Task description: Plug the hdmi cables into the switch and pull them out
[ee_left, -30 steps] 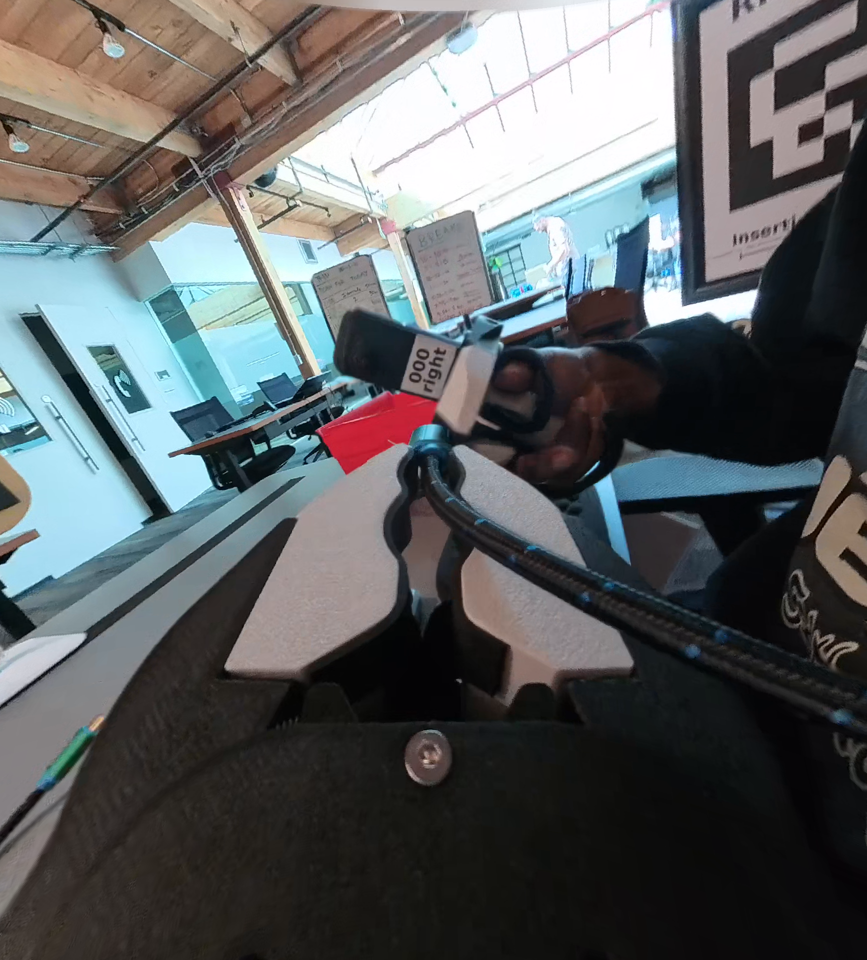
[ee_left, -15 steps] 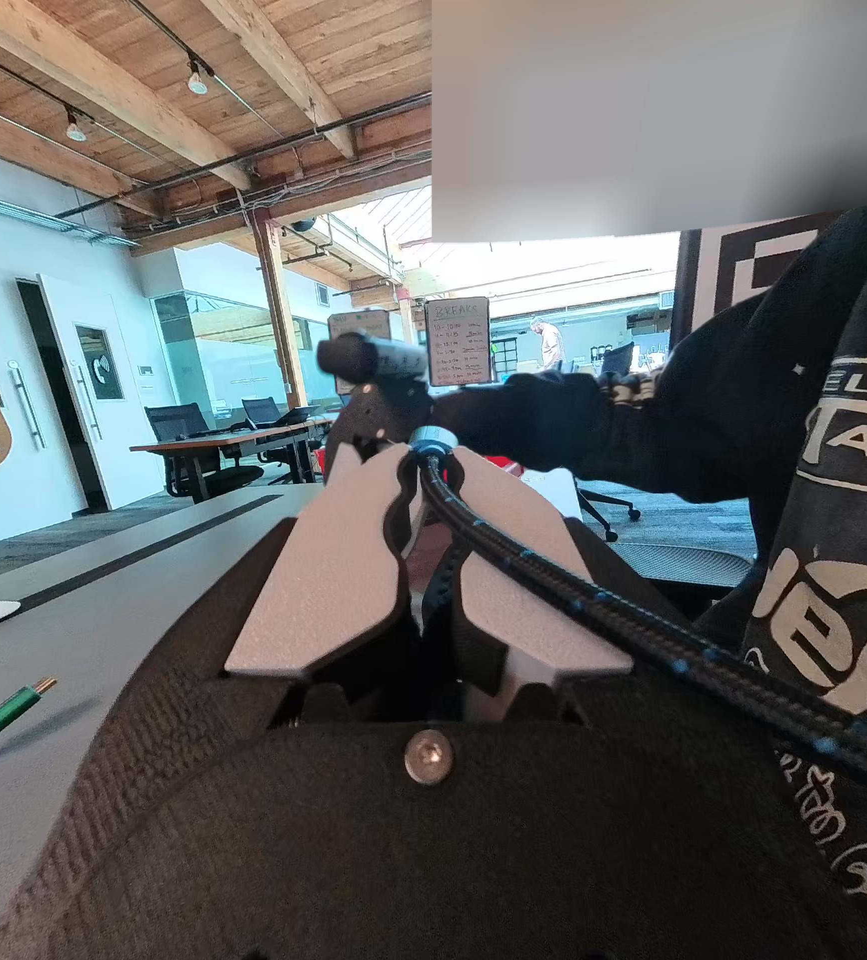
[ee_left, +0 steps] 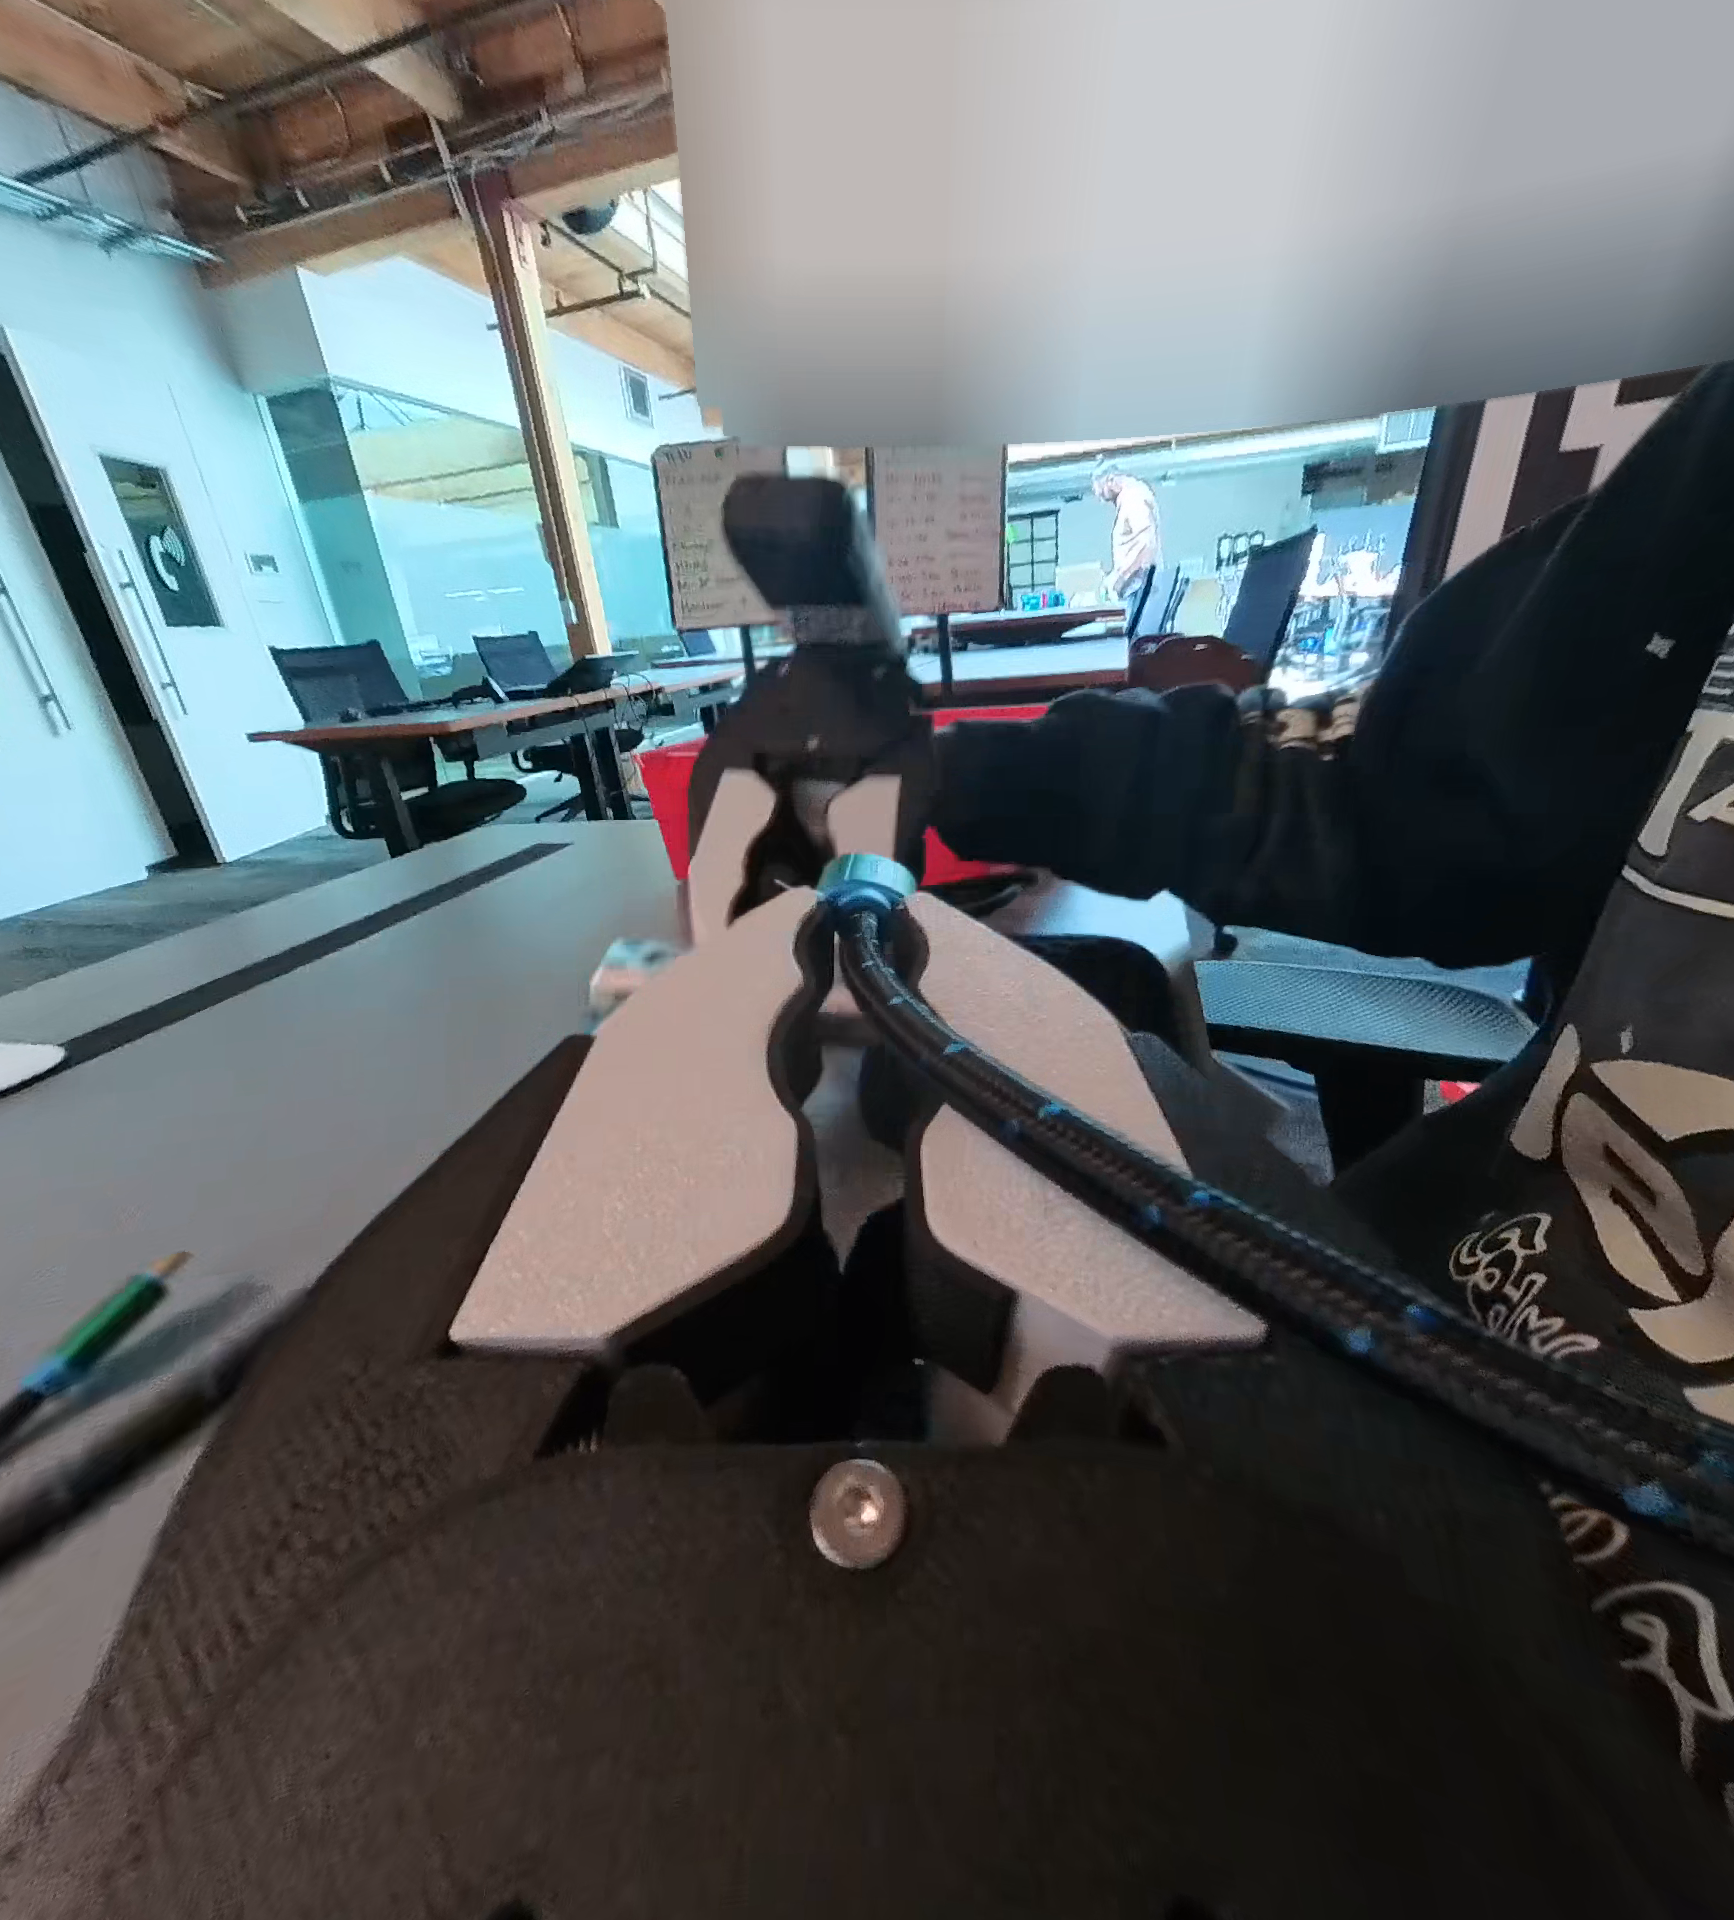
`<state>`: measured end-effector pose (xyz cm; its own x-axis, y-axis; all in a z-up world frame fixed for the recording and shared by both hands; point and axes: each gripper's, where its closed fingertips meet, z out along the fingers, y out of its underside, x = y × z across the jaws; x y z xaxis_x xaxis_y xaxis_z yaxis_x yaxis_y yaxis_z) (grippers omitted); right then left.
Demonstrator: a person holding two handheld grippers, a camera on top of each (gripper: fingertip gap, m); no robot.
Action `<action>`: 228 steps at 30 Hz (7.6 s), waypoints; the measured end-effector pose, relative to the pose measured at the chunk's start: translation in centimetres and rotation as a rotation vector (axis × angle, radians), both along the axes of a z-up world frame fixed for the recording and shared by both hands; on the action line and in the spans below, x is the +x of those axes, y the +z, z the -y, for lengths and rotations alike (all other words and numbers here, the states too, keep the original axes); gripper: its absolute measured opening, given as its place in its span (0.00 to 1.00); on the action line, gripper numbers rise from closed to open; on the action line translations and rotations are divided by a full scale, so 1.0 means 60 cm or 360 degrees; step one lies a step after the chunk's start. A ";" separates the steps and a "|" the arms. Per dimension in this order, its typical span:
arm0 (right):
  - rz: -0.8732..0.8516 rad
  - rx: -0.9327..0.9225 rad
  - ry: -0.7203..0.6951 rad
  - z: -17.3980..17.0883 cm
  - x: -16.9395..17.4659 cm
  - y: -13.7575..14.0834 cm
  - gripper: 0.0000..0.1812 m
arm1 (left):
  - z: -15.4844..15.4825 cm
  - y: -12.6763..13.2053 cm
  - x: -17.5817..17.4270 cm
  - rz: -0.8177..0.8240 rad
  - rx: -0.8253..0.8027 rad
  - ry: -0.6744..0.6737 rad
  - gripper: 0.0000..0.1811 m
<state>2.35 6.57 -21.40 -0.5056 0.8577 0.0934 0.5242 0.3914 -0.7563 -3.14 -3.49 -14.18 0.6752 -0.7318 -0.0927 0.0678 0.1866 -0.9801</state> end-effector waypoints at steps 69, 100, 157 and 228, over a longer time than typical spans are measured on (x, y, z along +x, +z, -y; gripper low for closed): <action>-0.0371 0.0113 -0.0072 0.100 0.004 0.083 0.19 | 0.010 -0.001 0.008 -0.0026 0.0070 -0.0046 0.06; -0.1967 0.0938 -0.1183 -0.127 0.223 0.674 0.19 | -0.007 0.059 -0.122 0.0703 0.0198 0.0394 0.14; -0.0383 0.0362 -0.2568 -0.341 0.548 0.116 0.38 | -0.021 0.056 -0.134 0.0749 0.0084 0.0409 0.14; -0.2749 0.1124 -0.0872 0.080 0.338 0.462 0.54 | 0.047 -0.212 -0.754 -0.1694 -0.2568 0.0757 0.39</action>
<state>22.65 1.75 6.33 0.7603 0.4568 0.4618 -0.3417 0.8859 -0.3138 -48.38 -6.32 -26.90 0.9353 -0.3460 -0.0734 -0.3308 -0.9292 0.1649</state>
